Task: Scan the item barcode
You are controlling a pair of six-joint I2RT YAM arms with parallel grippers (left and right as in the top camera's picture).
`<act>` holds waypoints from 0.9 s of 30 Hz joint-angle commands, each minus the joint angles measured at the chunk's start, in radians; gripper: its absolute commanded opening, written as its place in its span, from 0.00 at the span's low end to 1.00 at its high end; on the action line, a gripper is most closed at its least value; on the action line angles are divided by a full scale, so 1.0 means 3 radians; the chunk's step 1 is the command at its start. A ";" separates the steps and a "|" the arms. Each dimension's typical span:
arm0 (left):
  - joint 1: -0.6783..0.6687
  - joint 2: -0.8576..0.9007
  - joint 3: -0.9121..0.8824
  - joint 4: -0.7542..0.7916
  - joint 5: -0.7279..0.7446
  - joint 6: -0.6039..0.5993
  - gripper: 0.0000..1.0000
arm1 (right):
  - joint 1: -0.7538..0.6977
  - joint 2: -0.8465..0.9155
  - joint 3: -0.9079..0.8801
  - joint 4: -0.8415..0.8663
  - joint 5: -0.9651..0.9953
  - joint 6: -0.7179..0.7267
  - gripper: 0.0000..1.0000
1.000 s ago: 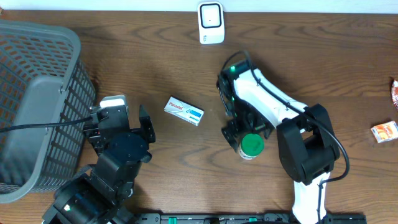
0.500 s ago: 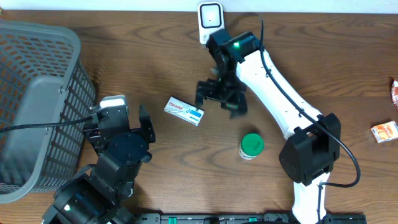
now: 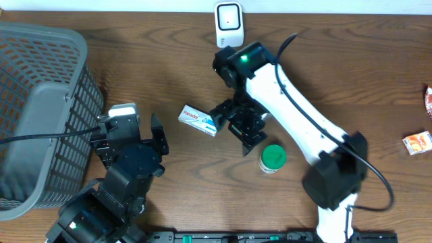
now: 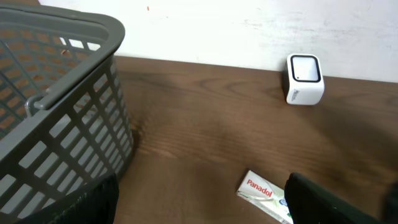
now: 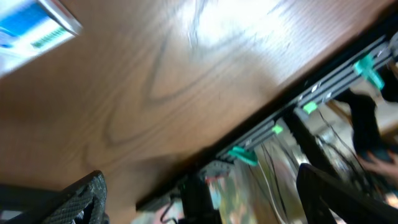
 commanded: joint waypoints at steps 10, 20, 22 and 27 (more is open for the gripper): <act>0.0003 -0.0004 0.0015 0.0003 -0.0065 0.0033 0.86 | 0.0111 -0.2476 -0.0576 -0.0027 0.1942 -0.0170 0.92; 0.0003 -0.0004 0.0015 0.0003 -0.0066 0.0033 0.86 | -0.0083 -0.3226 -0.2401 0.0502 0.1813 0.0206 0.93; 0.0003 -0.0004 0.0015 0.0003 -0.0065 0.0033 0.86 | -0.0109 -0.3023 -0.2480 0.0707 0.1572 0.0317 0.96; 0.0003 -0.0004 0.0015 0.0003 -0.0065 0.0033 0.86 | -0.0195 -0.2148 -0.2482 0.1204 0.1200 0.1139 0.99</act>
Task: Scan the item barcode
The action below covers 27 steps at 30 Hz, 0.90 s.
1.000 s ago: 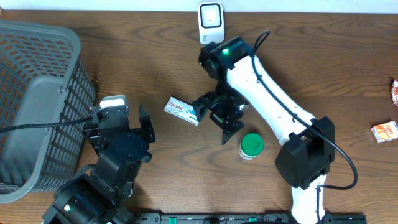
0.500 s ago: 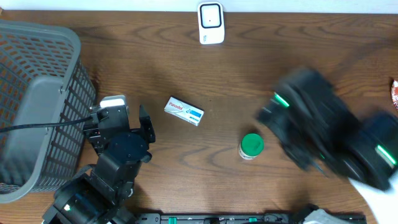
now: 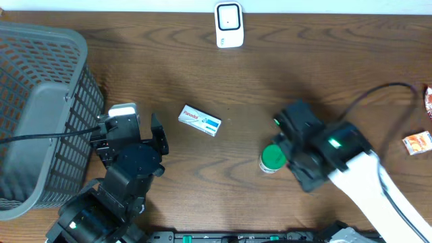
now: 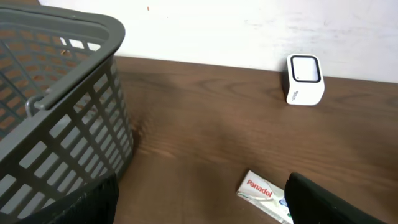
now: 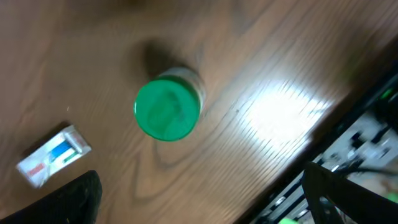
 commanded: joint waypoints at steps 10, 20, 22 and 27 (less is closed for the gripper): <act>0.0003 -0.0004 0.0015 0.0001 -0.0066 0.0032 0.86 | -0.0267 0.1179 -0.0020 0.0664 -0.0622 0.0401 0.99; 0.0003 -0.0004 0.0015 0.0001 -0.0065 0.0032 0.86 | -0.0319 0.1244 -0.0127 0.0688 -0.0621 0.0159 0.99; 0.0003 -0.0004 0.0015 0.0001 -0.0065 0.0032 0.86 | -0.0319 0.1244 -0.0280 0.0844 -0.0621 0.0159 0.99; 0.0003 -0.0004 0.0015 0.0001 -0.0065 0.0032 0.86 | -0.0319 0.1244 -0.0621 0.1331 -0.0694 0.0168 0.99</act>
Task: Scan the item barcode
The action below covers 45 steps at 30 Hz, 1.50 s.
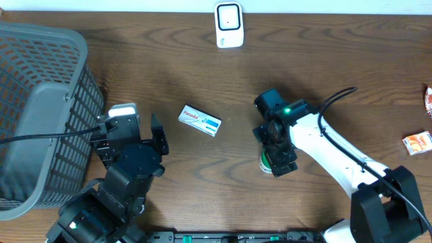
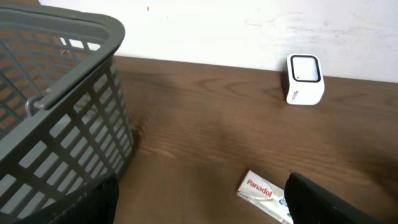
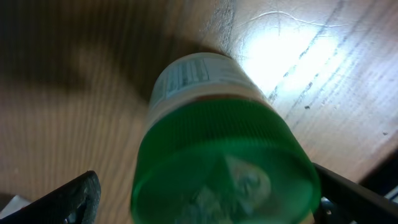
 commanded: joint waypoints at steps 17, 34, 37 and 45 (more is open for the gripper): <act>0.0003 -0.0004 0.0015 0.0003 -0.0065 0.0033 0.86 | -0.0027 0.0004 -0.0628 0.0548 0.0128 0.0388 0.77; 0.0003 -0.0004 0.0015 0.0003 -0.0064 0.0033 0.86 | -0.0032 0.0003 -0.0209 0.1236 0.0187 -0.3844 0.71; 0.0003 -0.0004 0.0015 0.0003 -0.0064 0.0033 0.86 | -0.0029 0.0003 -0.0149 0.1101 0.0187 -0.4369 0.74; 0.0003 -0.0004 0.0015 0.0003 -0.0065 0.0033 0.86 | -0.0031 0.0003 -0.0141 0.0846 0.0323 -0.4528 0.99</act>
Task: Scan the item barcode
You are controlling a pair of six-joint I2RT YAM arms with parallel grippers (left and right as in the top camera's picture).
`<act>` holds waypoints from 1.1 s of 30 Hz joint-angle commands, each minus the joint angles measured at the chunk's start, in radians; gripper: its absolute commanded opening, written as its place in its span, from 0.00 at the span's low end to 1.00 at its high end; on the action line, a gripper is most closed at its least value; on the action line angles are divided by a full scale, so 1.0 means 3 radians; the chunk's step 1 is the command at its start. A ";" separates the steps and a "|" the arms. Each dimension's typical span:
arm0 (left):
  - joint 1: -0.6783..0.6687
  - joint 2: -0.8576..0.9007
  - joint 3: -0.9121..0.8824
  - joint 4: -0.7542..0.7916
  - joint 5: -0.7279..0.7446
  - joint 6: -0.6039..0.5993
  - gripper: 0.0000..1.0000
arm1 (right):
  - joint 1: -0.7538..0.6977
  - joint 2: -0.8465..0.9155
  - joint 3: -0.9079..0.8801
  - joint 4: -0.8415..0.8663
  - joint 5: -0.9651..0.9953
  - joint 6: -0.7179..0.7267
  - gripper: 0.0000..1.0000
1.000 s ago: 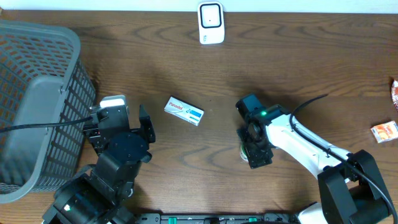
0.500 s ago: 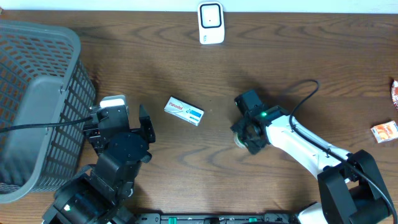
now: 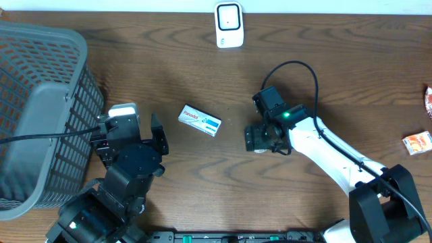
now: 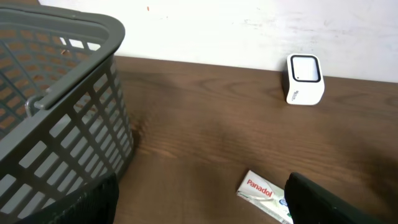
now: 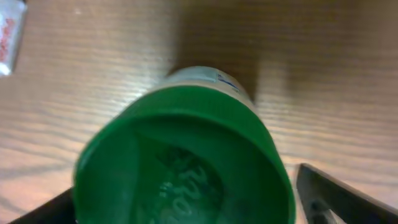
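A green-capped white bottle [image 5: 180, 162] fills the right wrist view. Its cap reaches from one finger to the other, and my right gripper [image 5: 186, 208] looks shut on it. From overhead that gripper [image 3: 258, 140] covers the bottle, right of table centre. The white barcode scanner [image 3: 229, 24] stands at the far edge, also in the left wrist view [image 4: 304, 79]. A white Panadol box [image 3: 200, 120] lies flat left of the right gripper. My left gripper [image 4: 199, 214] is open with nothing between its fingers, near the box [image 4: 264, 194].
A large grey mesh basket [image 3: 40, 101] takes up the left side, close by the left arm. An orange packet [image 3: 417, 142] and a red item [image 3: 428, 101] lie at the right edge. The right arm's black cable loops above its wrist.
My right gripper was over the bottle from above; now it sits a little up and left, turned sideways. The bottle has left its old spot with it. The left arm has not moved.
My right gripper was first beside the Panadol box, with the bottle standing apart. Then it was to the right of the bottle. Then it was down over the green cap, and now the bottle is between its fingers, shifted toward the centre.
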 commanded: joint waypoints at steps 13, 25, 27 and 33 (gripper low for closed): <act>0.0003 -0.0004 0.0015 0.0003 -0.0066 0.0032 0.86 | -0.0056 -0.0003 0.0893 -0.0682 -0.0112 -0.0072 0.99; 0.0003 -0.0004 0.0015 0.0003 -0.0066 0.0032 0.86 | -0.0085 0.0371 0.0910 -0.0791 0.0017 -0.0165 0.99; 0.0003 -0.0004 0.0015 0.0003 -0.0066 0.0032 0.86 | -0.0086 0.0462 0.0910 -0.0730 0.0015 -0.0189 0.99; 0.0003 -0.0004 0.0015 0.0003 -0.0065 0.0032 0.86 | -0.0074 0.0818 0.0910 -0.0721 0.0010 -0.0186 0.99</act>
